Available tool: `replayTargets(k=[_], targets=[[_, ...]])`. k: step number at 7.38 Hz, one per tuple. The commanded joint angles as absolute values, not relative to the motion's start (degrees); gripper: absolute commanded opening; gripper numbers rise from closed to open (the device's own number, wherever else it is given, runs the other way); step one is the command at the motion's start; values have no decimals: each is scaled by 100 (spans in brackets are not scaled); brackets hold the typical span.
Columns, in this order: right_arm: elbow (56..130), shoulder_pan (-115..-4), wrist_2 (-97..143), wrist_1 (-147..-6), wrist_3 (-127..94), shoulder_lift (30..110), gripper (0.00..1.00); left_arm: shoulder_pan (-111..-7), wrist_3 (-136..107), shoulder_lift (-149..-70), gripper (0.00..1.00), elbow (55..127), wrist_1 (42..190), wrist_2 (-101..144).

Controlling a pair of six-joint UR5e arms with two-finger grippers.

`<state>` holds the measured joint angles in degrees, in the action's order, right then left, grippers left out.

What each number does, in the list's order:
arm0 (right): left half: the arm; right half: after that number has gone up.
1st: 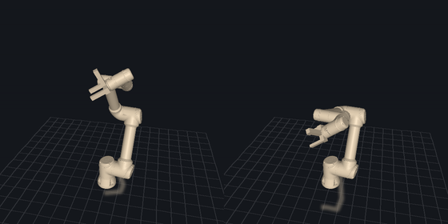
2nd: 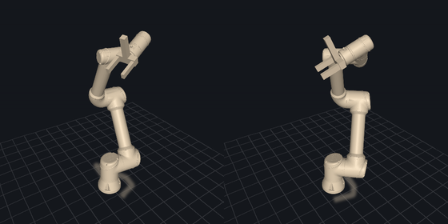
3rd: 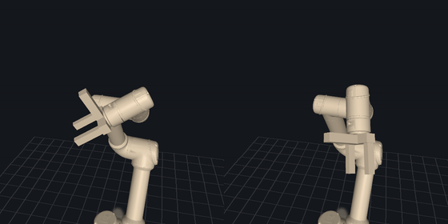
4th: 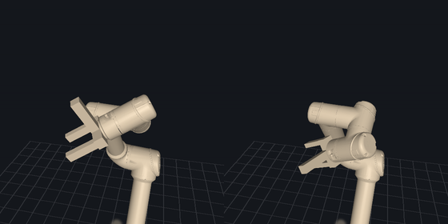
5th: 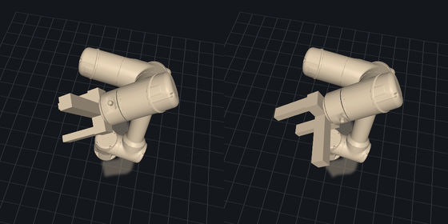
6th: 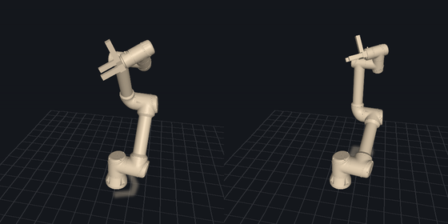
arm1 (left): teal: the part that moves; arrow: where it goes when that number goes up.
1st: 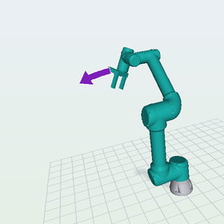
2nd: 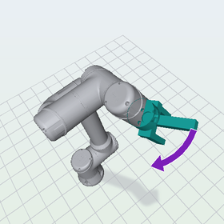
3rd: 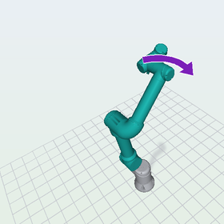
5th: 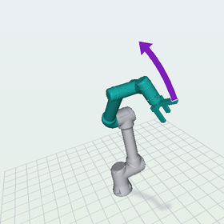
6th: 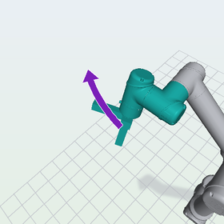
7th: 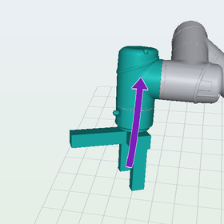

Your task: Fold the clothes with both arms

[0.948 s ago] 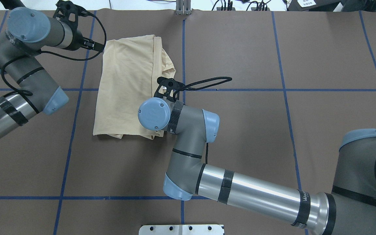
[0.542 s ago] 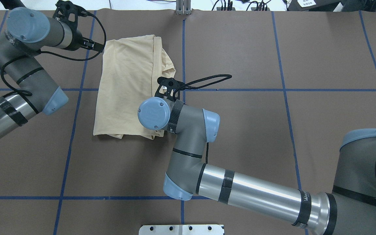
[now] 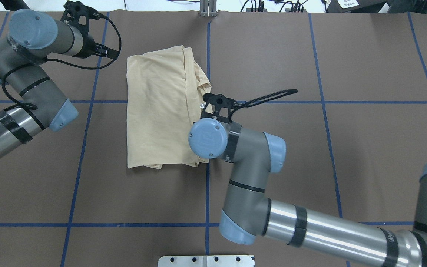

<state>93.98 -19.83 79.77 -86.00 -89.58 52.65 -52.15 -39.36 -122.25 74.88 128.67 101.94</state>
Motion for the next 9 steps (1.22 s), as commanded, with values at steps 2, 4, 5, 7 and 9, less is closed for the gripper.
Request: replayTargets(k=[2, 4, 5, 7, 9], targets=[[10397, -1399, 7541, -8763, -9052, 6021, 0, -5203, -3946, -12226, 100, 7488, 12867, 10195], [10380, -1389, 7550, -8763, -8966, 6038, 74, -5203, -3946, -12226, 100, 7488, 12867, 10195], [10432, -1441, 7576, -8754, -8930, 6108, 100, -5203, -3946, -12226, 100, 7497, 12867, 10195], [10451, -1782, 7751, -9007, -8378, 5768, 100, -5194, -3946, -12217, 100, 7523, 12867, 10195], [9595, -2081, 8023, -9692, -8367, 4752, 100, -5186, -3946, -12173, 100, 7593, 12867, 10195]])
